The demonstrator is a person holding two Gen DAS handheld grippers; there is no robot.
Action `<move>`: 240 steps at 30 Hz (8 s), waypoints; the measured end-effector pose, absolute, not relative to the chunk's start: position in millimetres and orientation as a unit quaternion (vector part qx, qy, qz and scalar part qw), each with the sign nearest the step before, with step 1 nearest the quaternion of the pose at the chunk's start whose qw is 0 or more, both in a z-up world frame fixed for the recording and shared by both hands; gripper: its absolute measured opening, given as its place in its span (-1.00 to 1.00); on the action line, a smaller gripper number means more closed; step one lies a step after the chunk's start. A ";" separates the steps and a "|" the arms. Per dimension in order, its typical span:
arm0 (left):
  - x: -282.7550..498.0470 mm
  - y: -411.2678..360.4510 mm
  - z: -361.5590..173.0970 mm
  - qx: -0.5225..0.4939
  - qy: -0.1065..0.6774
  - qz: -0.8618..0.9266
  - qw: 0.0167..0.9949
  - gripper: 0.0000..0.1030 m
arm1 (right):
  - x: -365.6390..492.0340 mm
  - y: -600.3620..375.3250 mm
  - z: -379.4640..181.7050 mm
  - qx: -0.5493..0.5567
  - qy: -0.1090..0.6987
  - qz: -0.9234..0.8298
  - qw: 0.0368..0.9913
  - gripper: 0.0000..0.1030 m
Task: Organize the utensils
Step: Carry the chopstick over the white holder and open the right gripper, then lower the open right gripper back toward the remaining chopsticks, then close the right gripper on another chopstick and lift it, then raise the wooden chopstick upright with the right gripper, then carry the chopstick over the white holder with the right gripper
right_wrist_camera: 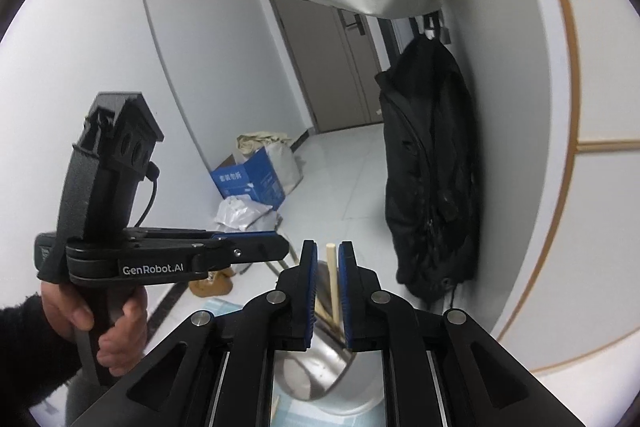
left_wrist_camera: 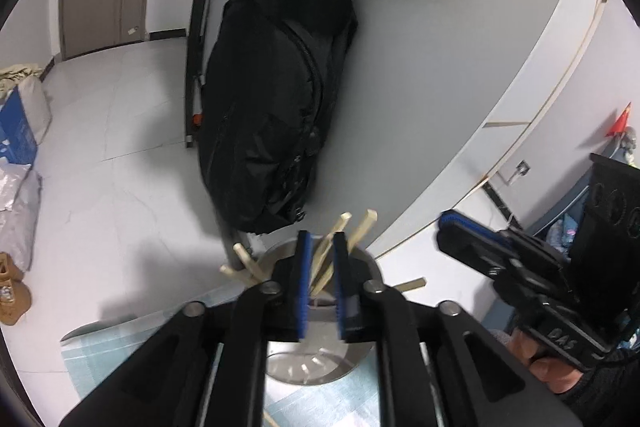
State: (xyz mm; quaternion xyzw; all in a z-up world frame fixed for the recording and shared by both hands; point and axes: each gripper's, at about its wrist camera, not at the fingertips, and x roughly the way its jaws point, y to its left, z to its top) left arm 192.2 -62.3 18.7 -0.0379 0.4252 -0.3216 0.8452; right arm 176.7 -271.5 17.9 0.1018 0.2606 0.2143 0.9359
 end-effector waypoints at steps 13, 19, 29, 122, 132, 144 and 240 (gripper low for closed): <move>157.0 -27.1 49.1 -0.065 0.366 -0.223 0.901 -0.05 | 129.2 -288.2 45.8 0.128 0.216 0.191 0.949 0.16; 130.5 -14.4 58.6 -0.083 0.353 -0.171 0.916 0.11 | 106.6 -282.6 54.0 0.137 0.204 0.197 0.949 0.29; 98.4 -17.5 60.0 -0.070 0.324 -0.143 0.933 0.38 | 69.3 -263.8 56.4 0.127 0.190 0.212 0.950 0.51; 80.7 106.4 -137.2 -0.180 0.462 -0.059 0.866 0.65 | 153.8 -104.3 -160.3 -0.030 0.493 0.167 0.853 -0.94; 90.4 40.7 -139.0 -0.140 0.517 -0.119 0.836 0.65 | 116.5 -178.2 -125.5 0.160 0.428 0.212 0.864 -0.93; 94.2 5.1 -150.1 -0.034 0.565 -0.066 0.821 0.65 | 105.3 -249.3 -135.9 0.287 0.400 0.206 0.846 -0.93; 78.7 8.1 46.7 -0.173 0.201 -0.146 0.953 -0.95 | 60.8 -241.2 48.4 0.133 0.262 0.239 0.925 -0.93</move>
